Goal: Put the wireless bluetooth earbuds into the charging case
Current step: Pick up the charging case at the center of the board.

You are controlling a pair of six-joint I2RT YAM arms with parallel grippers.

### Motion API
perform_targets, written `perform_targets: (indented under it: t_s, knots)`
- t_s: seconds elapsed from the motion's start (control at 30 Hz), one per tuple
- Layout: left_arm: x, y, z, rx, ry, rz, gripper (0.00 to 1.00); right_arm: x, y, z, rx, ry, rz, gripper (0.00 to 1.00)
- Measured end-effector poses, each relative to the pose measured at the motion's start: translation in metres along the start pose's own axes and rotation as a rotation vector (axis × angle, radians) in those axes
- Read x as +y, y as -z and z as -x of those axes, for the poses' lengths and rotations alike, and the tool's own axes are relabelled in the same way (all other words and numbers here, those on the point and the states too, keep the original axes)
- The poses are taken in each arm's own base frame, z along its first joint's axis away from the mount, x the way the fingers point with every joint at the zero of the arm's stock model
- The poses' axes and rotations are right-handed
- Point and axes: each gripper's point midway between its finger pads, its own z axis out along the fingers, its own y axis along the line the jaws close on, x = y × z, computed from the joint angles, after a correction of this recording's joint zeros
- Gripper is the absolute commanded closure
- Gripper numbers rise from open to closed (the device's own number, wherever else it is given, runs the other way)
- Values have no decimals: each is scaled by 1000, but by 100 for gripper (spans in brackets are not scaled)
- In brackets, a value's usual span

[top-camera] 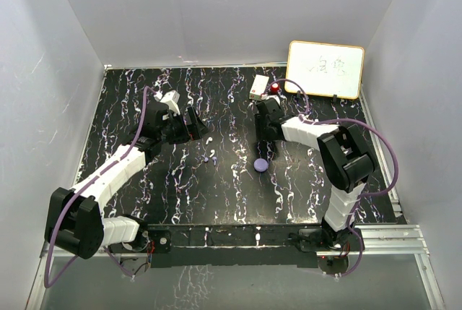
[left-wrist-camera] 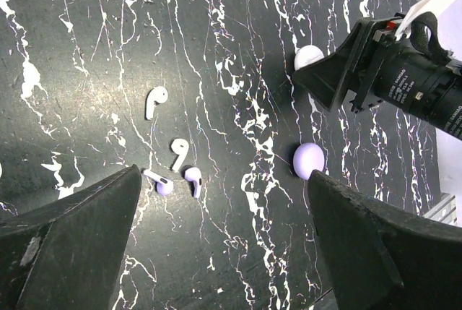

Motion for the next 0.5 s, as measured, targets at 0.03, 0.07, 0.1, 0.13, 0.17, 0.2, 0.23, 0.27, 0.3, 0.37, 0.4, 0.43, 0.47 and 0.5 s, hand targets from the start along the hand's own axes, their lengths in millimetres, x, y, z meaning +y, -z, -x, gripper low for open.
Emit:
perform_targets:
  t_s: [0.03, 0.07, 0.1, 0.13, 0.17, 0.2, 0.23, 0.27, 0.3, 0.37, 0.4, 0.43, 0.47, 0.5]
  knots:
    - [0, 0, 0, 1, 1, 0, 1, -1, -1, 1, -1, 2, 4, 56]
    - [0, 0, 0, 0, 1, 1, 1, -1, -1, 2, -3, 3, 6, 58]
    - [0, 0, 0, 1, 1, 1, 1, -1, -1, 2, -4, 9, 10, 59]
    - [0, 0, 0, 0, 0, 1, 1, -2, -2, 3, -7, 16, 13, 61]
    - [0, 0, 0, 1, 0, 0, 1, -2, -2, 4, -9, 25, 17, 63]
    - [0, 0, 0, 1, 0, 0, 1, -1, -2, 4, -10, 37, 24, 63]
    - [0, 0, 0, 1, 0, -2, 1, 0, -2, 4, -11, 54, 37, 63]
    - [-1, 0, 0, 1, -1, -8, 1, 2, -3, 5, -15, 70, 51, 63]
    - [-3, 0, 0, 2, -2, -17, 1, 5, -3, 5, -19, 84, 68, 63]
    - [-8, -1, 1, 0, -7, -47, 1, 10, -4, 7, -38, 124, 109, 63]
    - [-13, -2, 1, 4, -11, -75, 1, 15, -4, 8, -49, 148, 140, 63]
    - [-16, -4, 0, 8, -14, -94, 2, 18, -3, 8, -56, 164, 160, 63]
    - [-19, -7, -1, 16, -17, -116, 2, 22, -2, 7, -64, 184, 191, 63]
    - [-20, -11, -3, 28, -19, -135, 3, 25, -1, 6, -71, 203, 217, 63]
